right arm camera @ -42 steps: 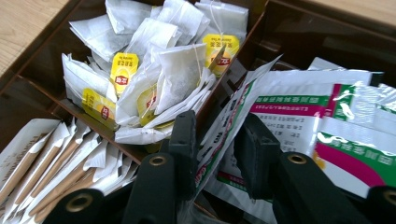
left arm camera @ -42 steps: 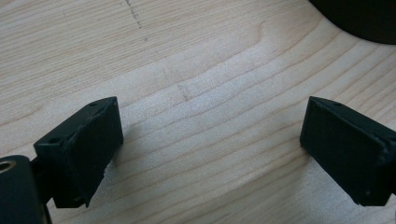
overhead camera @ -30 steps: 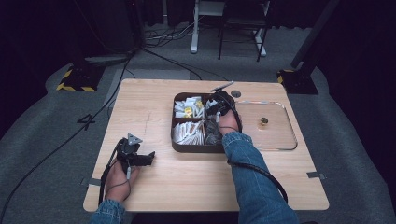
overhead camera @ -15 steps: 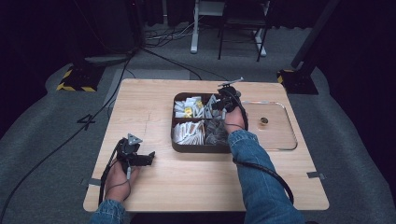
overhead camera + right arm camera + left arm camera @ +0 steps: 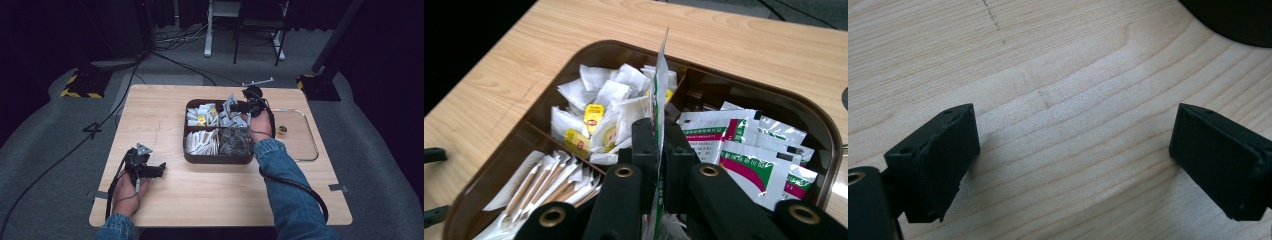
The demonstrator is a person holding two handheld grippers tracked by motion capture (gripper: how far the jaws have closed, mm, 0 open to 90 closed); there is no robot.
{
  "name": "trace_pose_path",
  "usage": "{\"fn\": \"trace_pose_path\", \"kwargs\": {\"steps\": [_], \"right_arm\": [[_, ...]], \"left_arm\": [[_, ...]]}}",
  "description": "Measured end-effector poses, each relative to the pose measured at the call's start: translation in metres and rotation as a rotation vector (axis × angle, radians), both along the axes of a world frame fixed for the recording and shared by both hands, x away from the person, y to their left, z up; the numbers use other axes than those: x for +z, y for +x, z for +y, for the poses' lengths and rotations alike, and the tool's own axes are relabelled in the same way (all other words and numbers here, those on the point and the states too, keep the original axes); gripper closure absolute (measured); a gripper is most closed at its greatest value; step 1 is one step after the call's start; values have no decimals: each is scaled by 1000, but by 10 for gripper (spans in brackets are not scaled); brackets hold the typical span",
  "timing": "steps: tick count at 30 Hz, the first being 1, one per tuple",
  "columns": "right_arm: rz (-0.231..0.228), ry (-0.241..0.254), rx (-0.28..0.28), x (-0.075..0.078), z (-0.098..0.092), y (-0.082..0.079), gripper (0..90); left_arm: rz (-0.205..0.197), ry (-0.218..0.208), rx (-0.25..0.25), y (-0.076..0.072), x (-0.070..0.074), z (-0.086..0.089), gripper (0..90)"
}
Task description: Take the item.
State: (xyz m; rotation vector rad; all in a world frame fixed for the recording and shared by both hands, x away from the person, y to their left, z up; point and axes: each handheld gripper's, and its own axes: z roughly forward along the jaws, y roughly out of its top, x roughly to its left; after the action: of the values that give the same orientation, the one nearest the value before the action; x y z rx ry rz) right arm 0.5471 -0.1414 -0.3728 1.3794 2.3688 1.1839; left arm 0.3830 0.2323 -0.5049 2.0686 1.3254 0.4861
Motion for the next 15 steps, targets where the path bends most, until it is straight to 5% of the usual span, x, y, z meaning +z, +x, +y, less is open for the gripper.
{"fn": "trace_pose_path", "kwargs": {"steps": [15], "right_arm": [[-41,93,136,26,-9,-41,867]], "left_arm": [[-1,1,1,0,0,0,62]]}}
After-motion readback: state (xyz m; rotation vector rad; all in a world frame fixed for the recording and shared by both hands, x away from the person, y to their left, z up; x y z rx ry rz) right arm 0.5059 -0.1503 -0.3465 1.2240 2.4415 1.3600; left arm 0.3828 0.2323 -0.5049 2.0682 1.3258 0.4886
